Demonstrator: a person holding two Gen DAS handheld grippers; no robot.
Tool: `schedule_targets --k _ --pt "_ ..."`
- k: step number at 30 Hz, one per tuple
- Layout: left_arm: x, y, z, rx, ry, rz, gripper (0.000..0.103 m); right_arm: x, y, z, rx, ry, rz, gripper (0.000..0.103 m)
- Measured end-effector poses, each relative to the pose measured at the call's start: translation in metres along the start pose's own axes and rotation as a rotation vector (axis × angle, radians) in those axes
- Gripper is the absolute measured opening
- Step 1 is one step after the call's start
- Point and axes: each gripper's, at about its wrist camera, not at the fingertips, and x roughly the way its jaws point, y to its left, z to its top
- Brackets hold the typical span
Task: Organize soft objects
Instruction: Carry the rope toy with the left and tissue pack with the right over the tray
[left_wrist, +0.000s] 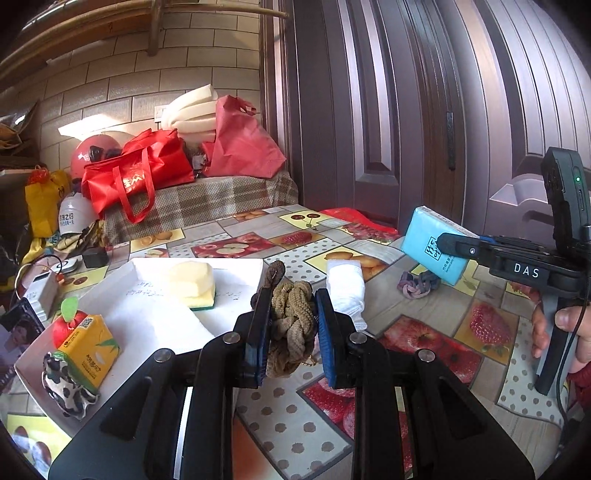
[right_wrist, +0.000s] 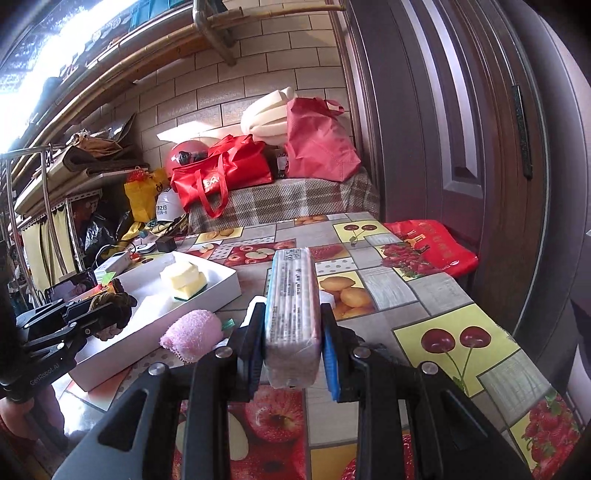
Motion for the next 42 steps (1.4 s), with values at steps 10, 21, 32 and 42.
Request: schedule_targets --k 10,21,32,42 --pt "-0.019 0.028 -0.009 -0.043 -0.01 0.057 0.022 -0.001 0.039 -0.003 -0.066 -0.024 0.025 0.027" --pt "-0.034 0.047 -0.015 -0.061 -0.027 0.107 0.022 0.004 0.076 -0.007 -0.132 -0.005 0.082 0.027" --pt "-0.032 0.063 -0.017 -0.08 -0.018 0.149 0.022 0.017 0.092 -0.007 -0.128 0.026 0.116 0.027" --pt "-0.031 0.089 -0.018 -0.112 -0.031 0.208 0.022 0.043 0.122 -0.008 -0.152 0.049 0.157 0.027"
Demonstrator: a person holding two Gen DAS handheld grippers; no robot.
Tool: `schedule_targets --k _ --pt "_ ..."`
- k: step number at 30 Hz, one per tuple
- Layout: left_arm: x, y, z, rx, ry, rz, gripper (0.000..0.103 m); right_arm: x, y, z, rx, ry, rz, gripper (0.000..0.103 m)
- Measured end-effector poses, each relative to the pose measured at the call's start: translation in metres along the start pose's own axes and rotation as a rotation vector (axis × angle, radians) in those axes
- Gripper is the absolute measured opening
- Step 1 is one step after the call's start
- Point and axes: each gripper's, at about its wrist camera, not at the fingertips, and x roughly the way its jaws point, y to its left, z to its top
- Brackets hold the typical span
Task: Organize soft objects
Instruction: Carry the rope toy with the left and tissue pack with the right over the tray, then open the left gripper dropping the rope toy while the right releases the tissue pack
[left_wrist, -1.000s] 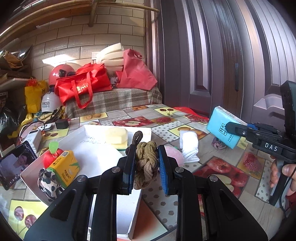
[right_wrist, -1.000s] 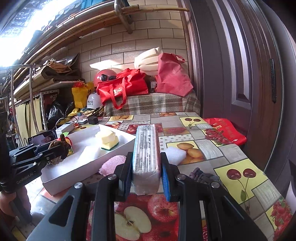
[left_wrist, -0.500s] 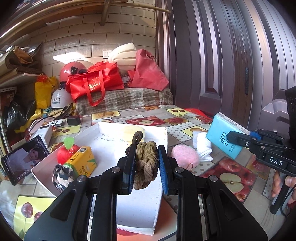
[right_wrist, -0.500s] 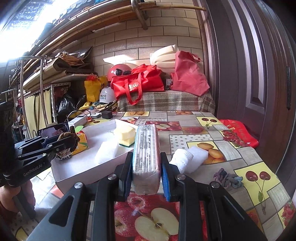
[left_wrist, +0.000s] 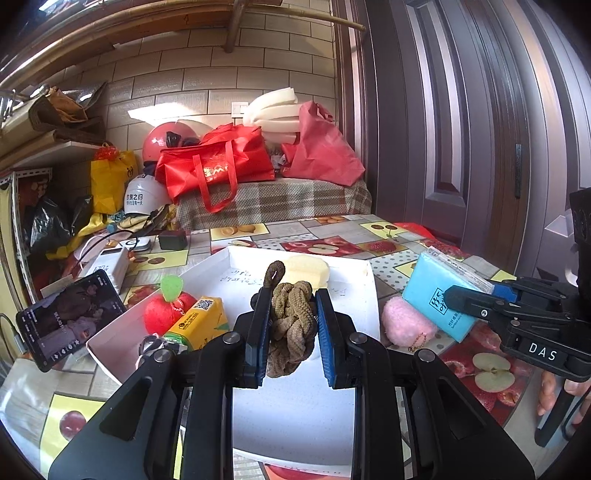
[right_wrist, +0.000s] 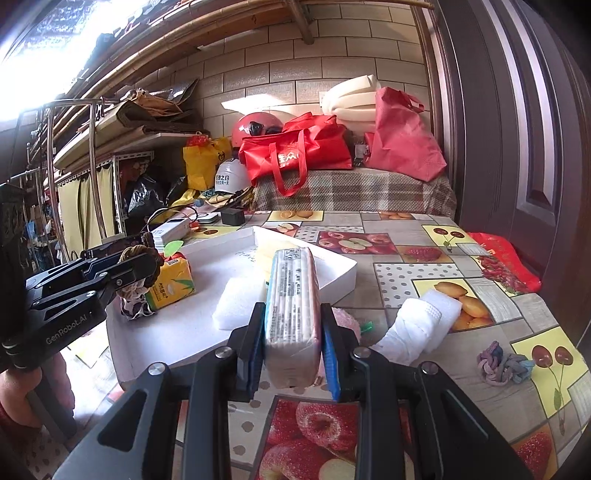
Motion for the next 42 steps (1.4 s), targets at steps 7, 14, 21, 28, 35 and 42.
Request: schedule_targets --k 7,14,21,28,35,42 --pt "0.007 0.009 0.001 0.001 -0.002 0.027 0.022 0.017 0.022 0.005 -0.045 -0.004 0.028 0.027" --pt "0.02 0.022 0.004 -0.001 0.004 0.048 0.022 0.035 0.039 0.011 -0.075 0.002 0.061 0.027" --pt "0.037 0.035 0.009 -0.023 0.027 0.067 0.022 0.059 0.048 0.019 -0.056 0.029 0.085 0.027" --pt "0.047 0.05 0.013 -0.045 0.017 0.088 0.022 0.08 0.051 0.025 -0.036 0.061 0.099 0.027" --pt "0.062 0.06 0.017 -0.062 0.025 0.129 0.022 0.095 0.05 0.029 -0.019 0.079 0.106 0.027" --pt "0.071 0.064 0.018 -0.065 0.041 0.147 0.022 0.106 0.058 0.034 -0.05 0.079 0.102 0.027"
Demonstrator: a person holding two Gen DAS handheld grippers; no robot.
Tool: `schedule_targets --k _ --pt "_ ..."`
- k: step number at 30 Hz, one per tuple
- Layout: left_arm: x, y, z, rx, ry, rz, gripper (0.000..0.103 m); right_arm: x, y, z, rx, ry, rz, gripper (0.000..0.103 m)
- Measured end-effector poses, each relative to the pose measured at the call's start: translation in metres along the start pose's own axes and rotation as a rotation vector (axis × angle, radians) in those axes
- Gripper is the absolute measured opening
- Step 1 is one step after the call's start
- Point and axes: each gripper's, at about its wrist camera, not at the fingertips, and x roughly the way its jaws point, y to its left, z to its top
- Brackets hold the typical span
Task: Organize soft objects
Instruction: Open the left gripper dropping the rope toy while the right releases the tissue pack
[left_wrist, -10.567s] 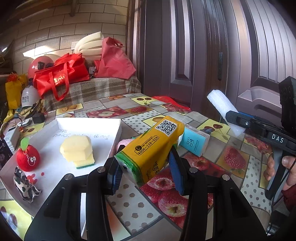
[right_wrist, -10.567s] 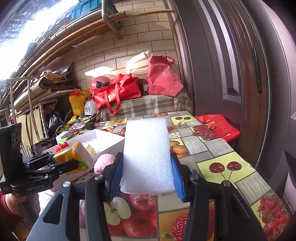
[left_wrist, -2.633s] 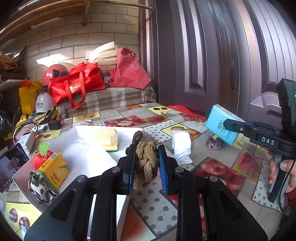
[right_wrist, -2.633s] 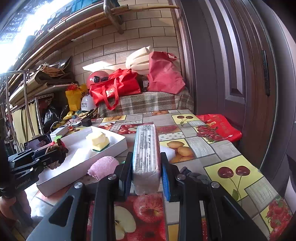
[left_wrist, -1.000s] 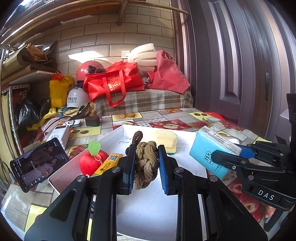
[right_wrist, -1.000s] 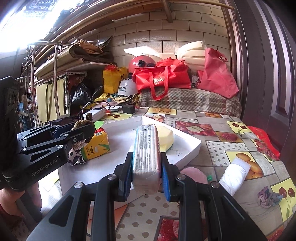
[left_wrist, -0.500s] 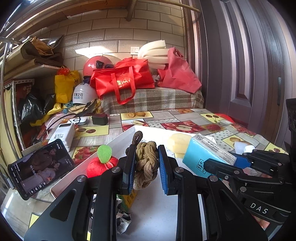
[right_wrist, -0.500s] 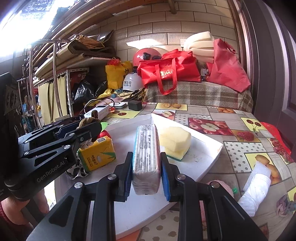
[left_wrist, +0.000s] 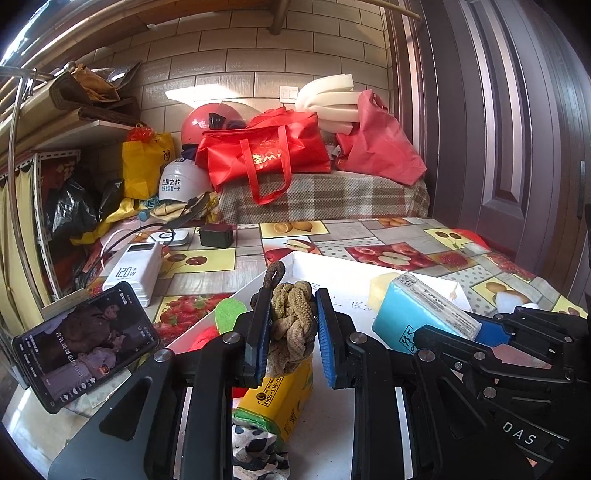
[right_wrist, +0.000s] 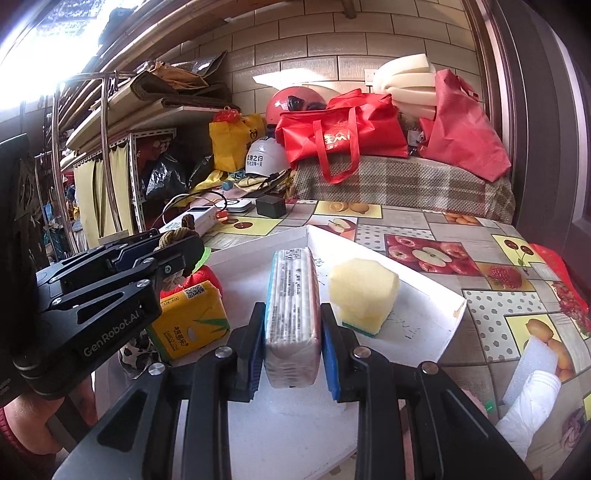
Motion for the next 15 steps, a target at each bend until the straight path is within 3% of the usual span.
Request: schedule_targets --k 15 --pt "0.005 0.003 0.0 -0.011 0.027 0.01 0.022 0.02 0.003 0.008 -0.012 0.025 -0.003 0.027"
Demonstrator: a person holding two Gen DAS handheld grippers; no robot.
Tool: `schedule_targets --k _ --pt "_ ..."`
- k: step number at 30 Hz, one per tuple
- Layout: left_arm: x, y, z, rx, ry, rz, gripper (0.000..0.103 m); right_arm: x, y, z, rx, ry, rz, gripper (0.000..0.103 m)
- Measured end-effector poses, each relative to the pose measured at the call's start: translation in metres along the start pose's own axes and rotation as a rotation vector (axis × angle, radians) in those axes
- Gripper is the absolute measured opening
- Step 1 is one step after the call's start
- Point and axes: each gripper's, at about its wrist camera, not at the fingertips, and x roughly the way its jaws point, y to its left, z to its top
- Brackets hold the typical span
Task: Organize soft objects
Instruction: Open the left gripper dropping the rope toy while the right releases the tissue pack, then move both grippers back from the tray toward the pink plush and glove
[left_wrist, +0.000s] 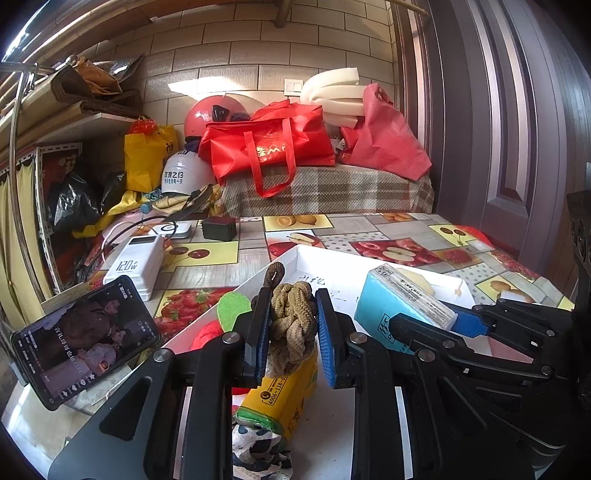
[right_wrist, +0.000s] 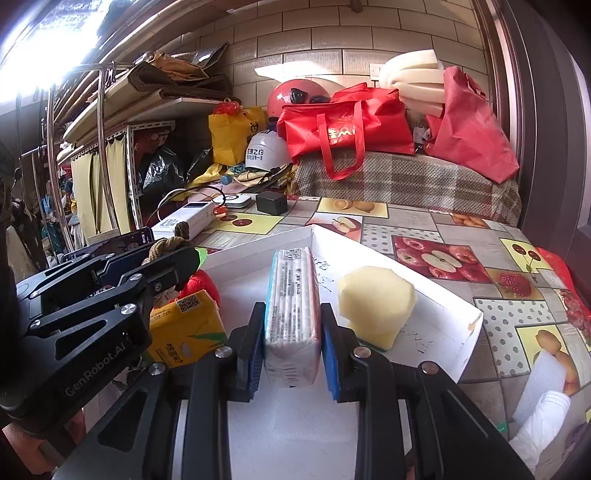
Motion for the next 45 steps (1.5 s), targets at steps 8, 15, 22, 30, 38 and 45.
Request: schedule_targets --k 8,15,22,30,38,45 --pt "-0.002 -0.002 0.0 0.004 -0.016 0.026 0.044 0.0 -0.002 0.001 0.016 -0.002 -0.016 0.036" --pt "-0.01 0.023 -0.001 -0.12 -0.056 0.138 0.095 -0.003 -0.026 0.0 0.142 -0.016 -0.057 0.087" --pt "-0.015 0.027 -0.002 -0.136 -0.077 0.128 0.103 -0.008 -0.012 0.001 0.074 -0.05 -0.089 0.103" --pt "-0.024 0.019 -0.001 -0.105 -0.105 0.126 0.103 -0.013 -0.003 0.001 0.021 -0.09 -0.118 0.103" --pt "-0.033 0.026 -0.005 -0.167 -0.108 0.096 0.103 -0.029 -0.002 -0.003 0.018 -0.167 -0.127 0.103" --pt "-0.038 0.023 -0.007 -0.164 -0.12 0.106 0.103 -0.042 -0.01 -0.009 0.049 -0.17 -0.119 0.103"
